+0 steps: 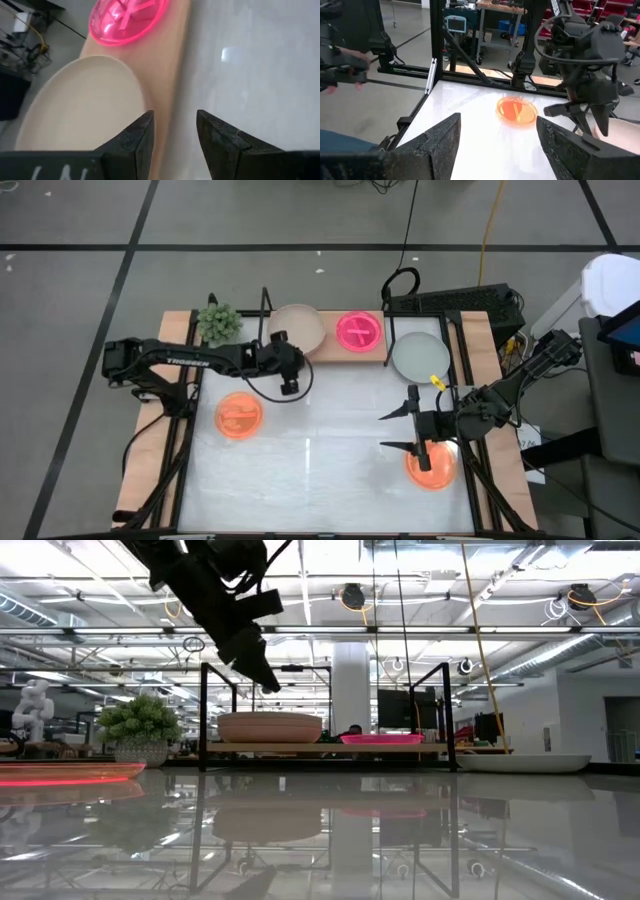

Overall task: Place and stack plates onto a shelf
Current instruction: Stack the right orange plate on the pink plate on the shelf

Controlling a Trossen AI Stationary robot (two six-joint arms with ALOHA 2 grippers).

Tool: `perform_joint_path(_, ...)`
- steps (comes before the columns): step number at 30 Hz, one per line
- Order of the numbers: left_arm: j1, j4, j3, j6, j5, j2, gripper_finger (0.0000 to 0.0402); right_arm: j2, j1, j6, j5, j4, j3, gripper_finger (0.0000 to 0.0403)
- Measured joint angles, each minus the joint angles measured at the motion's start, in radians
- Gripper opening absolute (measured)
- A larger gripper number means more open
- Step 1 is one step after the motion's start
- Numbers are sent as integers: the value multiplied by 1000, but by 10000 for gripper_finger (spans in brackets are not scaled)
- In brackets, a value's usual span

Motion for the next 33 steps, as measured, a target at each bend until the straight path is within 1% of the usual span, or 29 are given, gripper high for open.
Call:
perform_joint_path(7,-126,33,0,-94,1,0,154,5,0,33,0,-14,-8,240)
perform_joint_path(14,-293,36,0,-230,1,0,154,7,0,107,2,79,-98,240)
perform_joint_path(17,-372,35,0,-272,1,0,154,8,0,158,2,73,-109,240)
perform_joint_path(23,-503,51,0,-312,0,0,154,66,28,231,-5,50,-110,240)
perform_joint_path(29,-568,65,0,-359,-1,0,154,152,48,393,-7,-138,-26,240)
perform_joint_path(33,-587,65,0,-419,-2,0,154,231,49,540,-56,-318,44,240)
